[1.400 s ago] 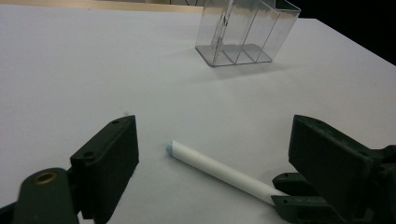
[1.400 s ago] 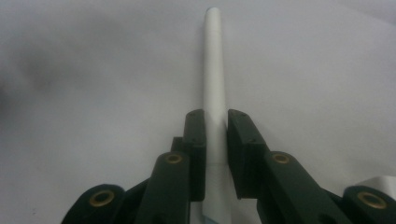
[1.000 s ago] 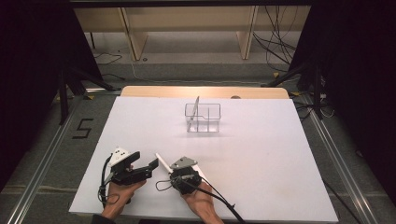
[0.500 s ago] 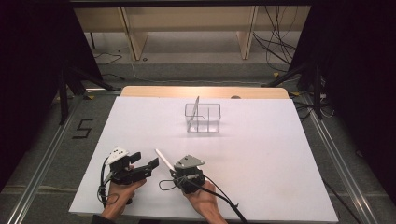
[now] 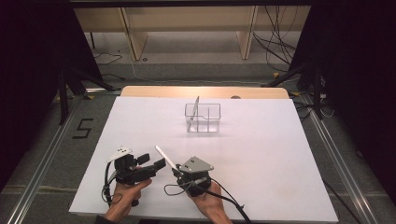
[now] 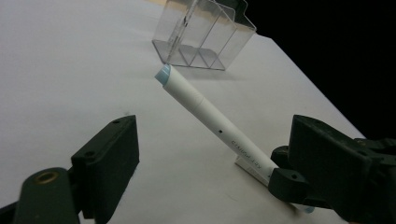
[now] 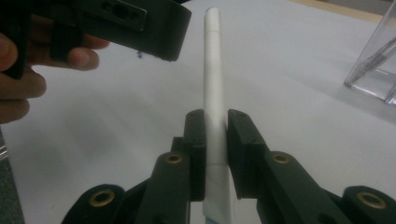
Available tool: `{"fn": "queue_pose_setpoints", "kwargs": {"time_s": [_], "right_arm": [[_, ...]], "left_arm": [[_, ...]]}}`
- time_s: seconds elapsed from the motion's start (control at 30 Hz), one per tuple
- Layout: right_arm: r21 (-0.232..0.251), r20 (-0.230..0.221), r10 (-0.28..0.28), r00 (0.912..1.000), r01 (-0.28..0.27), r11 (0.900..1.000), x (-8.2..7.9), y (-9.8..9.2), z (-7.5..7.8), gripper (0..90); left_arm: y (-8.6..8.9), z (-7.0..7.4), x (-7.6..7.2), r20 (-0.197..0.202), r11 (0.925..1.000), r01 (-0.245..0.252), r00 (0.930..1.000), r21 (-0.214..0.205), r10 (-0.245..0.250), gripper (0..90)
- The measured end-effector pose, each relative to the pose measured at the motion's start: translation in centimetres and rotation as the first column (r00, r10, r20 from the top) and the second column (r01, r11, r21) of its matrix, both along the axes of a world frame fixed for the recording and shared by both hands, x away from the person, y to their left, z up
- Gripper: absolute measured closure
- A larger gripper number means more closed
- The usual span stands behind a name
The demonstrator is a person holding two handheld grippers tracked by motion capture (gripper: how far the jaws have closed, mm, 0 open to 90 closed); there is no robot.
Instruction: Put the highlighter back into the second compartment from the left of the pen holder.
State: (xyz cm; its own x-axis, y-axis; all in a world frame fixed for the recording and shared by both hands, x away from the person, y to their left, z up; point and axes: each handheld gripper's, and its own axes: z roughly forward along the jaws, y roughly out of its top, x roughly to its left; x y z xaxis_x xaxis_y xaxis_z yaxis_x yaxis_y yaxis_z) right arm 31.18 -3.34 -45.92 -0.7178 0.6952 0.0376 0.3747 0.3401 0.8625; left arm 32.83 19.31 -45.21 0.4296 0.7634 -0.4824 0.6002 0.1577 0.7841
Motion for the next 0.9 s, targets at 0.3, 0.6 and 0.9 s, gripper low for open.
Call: {"fn": "queue_pose_setpoints", "kwargs": {"time_s": [0.3,0.6,0.9], "right_arm": [[0.016,0.052,0.029,0.9982,-0.03,0.9994,-0.9,-0.5,0.7,79.1],[0.013,0.076,0.046,0.9961,-0.047,0.9988,-1.4,-0.8,1.0,79.1],[0.018,0.085,0.052,0.995,-0.054,0.9984,-1.7,-0.8,0.8,79.0]], "left_arm": [[-0.3,0.1,0.2,-0.09,0.9785,0.039,0.9942,-0.202,-0.058,17.5],[0.0,-0.7,0.5,-0.161,0.9248,0.017,0.9833,-0.38,-0.084,25.0],[0.1,-1.3,0.4,-0.19,0.8925,-0.003,0.9775,-0.451,-0.093,36.4]]}}
